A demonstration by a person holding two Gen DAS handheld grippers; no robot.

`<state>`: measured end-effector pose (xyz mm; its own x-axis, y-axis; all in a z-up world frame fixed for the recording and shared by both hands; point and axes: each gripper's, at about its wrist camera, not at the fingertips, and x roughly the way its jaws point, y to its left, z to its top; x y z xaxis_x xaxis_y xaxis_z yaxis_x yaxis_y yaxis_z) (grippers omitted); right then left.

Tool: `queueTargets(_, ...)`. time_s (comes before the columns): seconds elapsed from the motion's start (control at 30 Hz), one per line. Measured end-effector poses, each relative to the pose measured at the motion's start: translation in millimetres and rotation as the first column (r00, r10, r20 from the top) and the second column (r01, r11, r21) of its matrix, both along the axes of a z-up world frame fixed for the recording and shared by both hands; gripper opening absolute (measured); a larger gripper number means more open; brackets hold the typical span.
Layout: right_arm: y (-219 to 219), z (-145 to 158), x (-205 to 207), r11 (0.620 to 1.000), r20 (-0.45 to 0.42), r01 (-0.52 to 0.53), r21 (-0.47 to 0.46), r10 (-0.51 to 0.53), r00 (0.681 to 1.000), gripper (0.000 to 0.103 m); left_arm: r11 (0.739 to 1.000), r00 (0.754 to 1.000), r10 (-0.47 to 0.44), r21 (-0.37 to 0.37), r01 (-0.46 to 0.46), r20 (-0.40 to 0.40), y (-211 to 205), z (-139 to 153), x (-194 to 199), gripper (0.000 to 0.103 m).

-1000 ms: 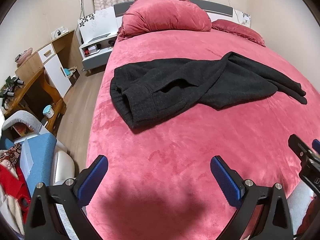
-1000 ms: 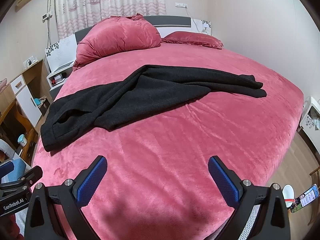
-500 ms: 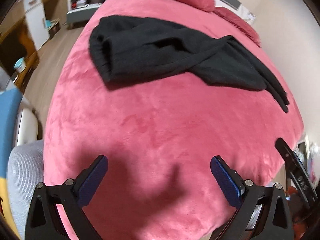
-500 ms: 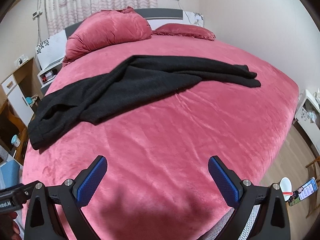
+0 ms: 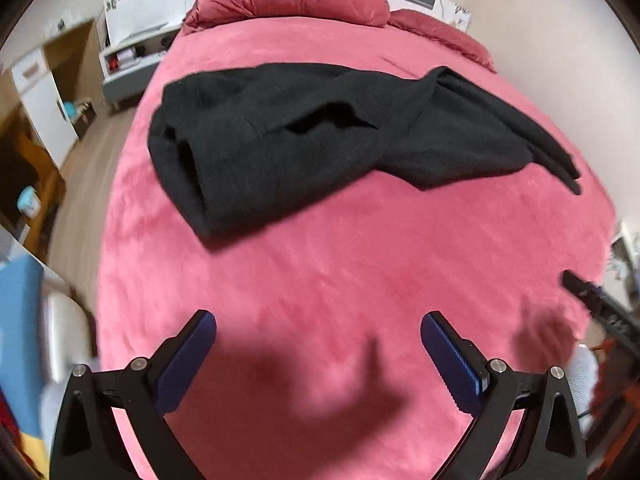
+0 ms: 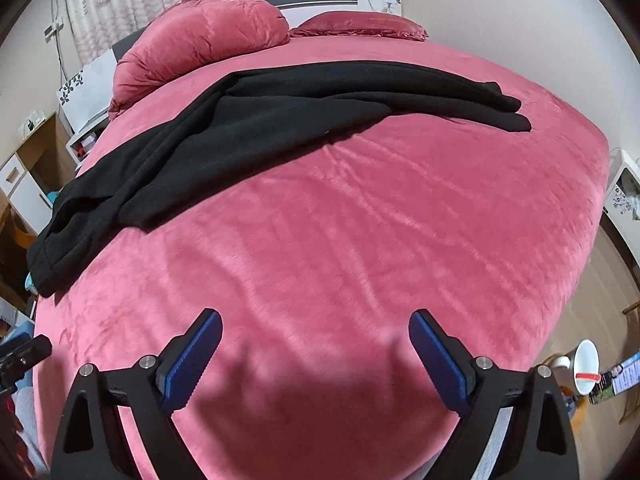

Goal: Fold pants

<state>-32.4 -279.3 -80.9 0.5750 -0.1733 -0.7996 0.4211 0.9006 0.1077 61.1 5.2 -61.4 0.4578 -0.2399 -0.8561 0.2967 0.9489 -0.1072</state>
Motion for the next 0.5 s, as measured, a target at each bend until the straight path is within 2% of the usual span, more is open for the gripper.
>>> queueTargets(0.17, -47.4, 7.4, 16.2, 0.997, 0.014, 0.058, -0.048, -0.057, 0.998, 0.096, 0.998, 0.999, 0.045, 0.038, -0.046, 0.028, -3.9, 10.2, 45.8, 0.102)
queueTargets(0.23, -73.1, 12.5, 26.3, 0.992, 0.016, 0.105, -0.069, -0.104, 0.994, 0.096, 0.997, 0.996, 0.053, 0.055, -0.057, 0.073, -8.3, 15.7, 57.7, 0.100)
queueTargets(0.37, -123.5, 24.9, 46.5, 0.984, 0.032, 0.179, -0.025, -0.178, 0.983, 0.094, 0.998, 0.974, 0.055, 0.025, -0.062, 0.219, -14.3, 34.7, 68.7, 0.098)
queueTargets(0.4, -136.2, 28.6, 53.1, 0.981, 0.038, 0.192, -0.017, -0.191, 0.981, 0.094, 0.998, 0.970, 0.056, 0.009, -0.060, 0.238, -14.4, 37.6, 69.7, 0.096)
queueTargets(0.47, -161.8, 35.3, 66.7, 0.977, 0.051, 0.212, 0.002, -0.211, 0.976, 0.091, 0.999, 0.966, 0.039, -0.030, -0.032, 0.255, -17.7, 37.7, 73.3, 0.082)
queueTargets(0.5, -173.1, 38.0, 72.2, 0.974, 0.057, 0.225, 0.019, -0.225, 0.973, 0.091, 0.999, 0.966, 0.033, -0.029, -0.026, 0.258, -19.9, 35.1, 75.0, 0.078)
